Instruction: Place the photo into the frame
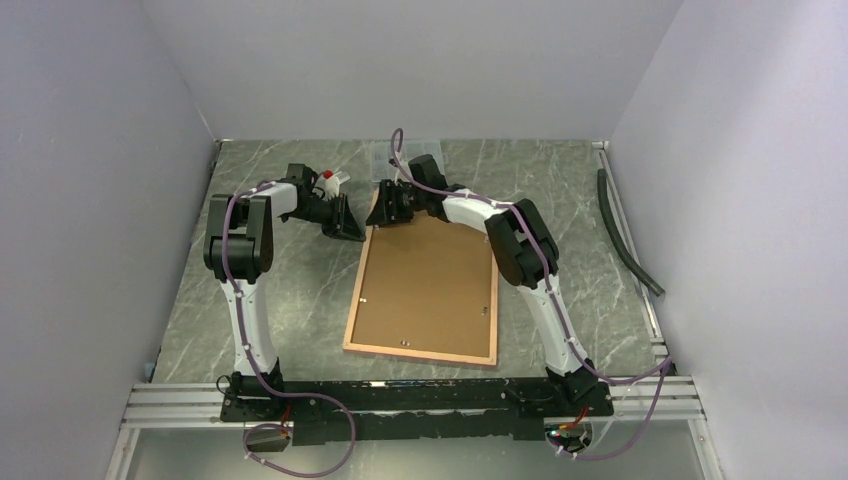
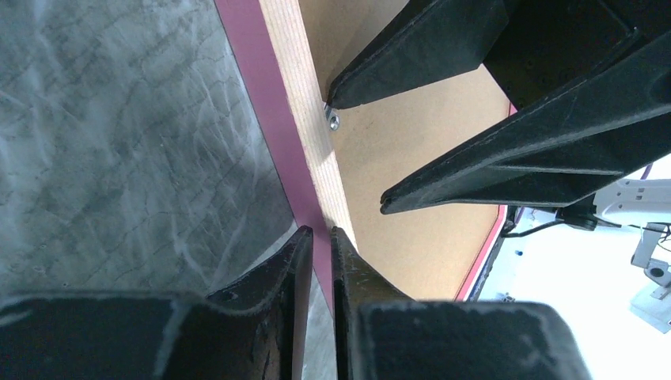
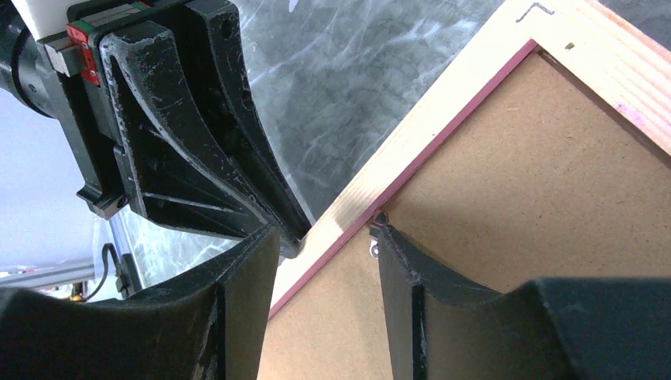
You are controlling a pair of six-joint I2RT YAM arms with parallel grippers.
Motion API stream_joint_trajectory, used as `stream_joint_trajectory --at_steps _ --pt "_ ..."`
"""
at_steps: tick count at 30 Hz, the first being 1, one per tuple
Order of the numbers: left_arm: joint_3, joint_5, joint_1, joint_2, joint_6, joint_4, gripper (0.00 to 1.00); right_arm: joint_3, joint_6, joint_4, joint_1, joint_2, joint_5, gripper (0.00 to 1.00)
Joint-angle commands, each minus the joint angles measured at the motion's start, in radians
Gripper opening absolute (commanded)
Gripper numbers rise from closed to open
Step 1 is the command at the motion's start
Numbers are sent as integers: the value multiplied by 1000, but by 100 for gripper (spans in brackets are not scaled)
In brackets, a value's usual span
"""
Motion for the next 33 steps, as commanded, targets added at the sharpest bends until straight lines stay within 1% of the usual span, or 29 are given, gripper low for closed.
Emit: stream_joint_trajectory --at_steps 1,15,33 --pt "5 -14 -16 -3 34 -3 20 40 -21 -28 14 25 -22 52" --pt "6 -17 -18 0 33 -6 18 98 -42 -67 14 54 -50 46" --pt "6 -21 -21 -1 43 -8 17 113 -31 -69 29 75 -61 40"
